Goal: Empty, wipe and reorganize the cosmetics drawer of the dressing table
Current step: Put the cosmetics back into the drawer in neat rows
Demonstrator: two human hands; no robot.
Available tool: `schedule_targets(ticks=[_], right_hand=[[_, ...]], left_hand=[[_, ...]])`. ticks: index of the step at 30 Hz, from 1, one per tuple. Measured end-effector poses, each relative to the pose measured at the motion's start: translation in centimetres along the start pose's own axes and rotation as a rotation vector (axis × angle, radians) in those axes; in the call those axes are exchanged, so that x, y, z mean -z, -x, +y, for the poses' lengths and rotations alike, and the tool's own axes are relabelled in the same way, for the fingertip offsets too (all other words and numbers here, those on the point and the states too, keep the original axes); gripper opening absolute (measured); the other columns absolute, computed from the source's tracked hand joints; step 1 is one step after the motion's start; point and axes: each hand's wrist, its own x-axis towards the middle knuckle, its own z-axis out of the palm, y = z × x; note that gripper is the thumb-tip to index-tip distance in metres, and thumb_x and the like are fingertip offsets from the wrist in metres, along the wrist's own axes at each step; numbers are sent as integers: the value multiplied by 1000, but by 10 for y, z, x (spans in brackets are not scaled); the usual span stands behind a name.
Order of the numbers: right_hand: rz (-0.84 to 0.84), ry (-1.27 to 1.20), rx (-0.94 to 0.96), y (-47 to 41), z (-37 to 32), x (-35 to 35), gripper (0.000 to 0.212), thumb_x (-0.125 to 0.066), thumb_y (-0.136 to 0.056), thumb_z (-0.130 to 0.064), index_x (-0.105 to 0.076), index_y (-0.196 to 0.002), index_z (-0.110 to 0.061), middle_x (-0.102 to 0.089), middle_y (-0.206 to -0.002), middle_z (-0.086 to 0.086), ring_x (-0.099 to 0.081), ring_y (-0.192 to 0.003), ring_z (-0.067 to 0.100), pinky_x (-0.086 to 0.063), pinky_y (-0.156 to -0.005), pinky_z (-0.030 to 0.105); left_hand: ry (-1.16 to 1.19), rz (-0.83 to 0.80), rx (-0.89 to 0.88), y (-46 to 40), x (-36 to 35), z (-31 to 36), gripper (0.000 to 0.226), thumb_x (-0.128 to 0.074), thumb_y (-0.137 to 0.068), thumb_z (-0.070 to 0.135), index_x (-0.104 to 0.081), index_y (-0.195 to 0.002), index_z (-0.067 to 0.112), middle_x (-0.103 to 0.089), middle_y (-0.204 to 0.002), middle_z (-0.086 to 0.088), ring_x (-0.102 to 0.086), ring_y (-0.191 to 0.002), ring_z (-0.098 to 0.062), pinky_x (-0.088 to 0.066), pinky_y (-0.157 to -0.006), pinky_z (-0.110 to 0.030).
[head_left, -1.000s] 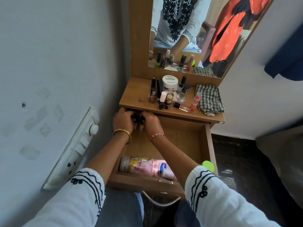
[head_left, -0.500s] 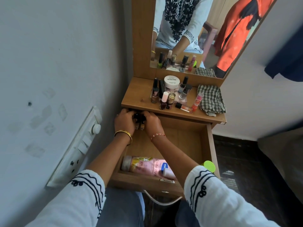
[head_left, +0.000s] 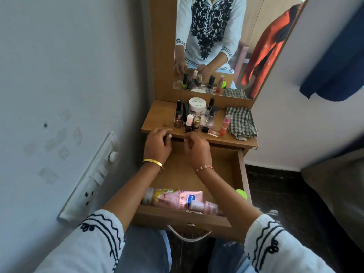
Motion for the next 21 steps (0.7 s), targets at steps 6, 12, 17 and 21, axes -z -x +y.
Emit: schedule_targets(ticks=[6, 12, 17, 21], right_hand=[[171, -108, -171, -31, 1, 44, 22, -56, -87, -5, -61, -108, -8, -60, -107, 10, -54, -86, 13, -50, -80, 25], [-32, -33, -174, -56, 4, 41, 48, -59, -85, -3, -51, -130, -15, -45, -130, 10, -54, -113, 24, -48, -99, 35], [-69, -5, -133, -56, 4, 31, 42, -56, -87, -2, -54, -127, -12, -47, -128, 15, -53, -114, 30, -45, -101, 38], [-46, 8, -135, -55, 3, 35, 36, -57, -85, 2, -53, -119, -8, -56, -121, 14, -54, -112, 26, -43, -91, 28]], left_hand=[[134, 10, -14, -12, -3, 36, 28, -50, -90, 7, -60, -117, 7, -59, -119, -11, -58, -108, -24, -41, -86, -21], [128, -18, -4, -17, -7, 46, 33, -50, -90, 7, -56, -123, 8, -58, -126, -11, -54, -116, -25, -44, -96, -31], [137, -39, 14, -18, -9, 43, 35, -50, -90, 6, -54, -125, 9, -58, -126, -11, -54, -117, -25, -45, -96, -30], [141, -76, 38, -17, -10, 41, 39, -52, -90, 5, -51, -129, 10, -57, -129, -10, -52, -121, -24, -44, -98, -32]])
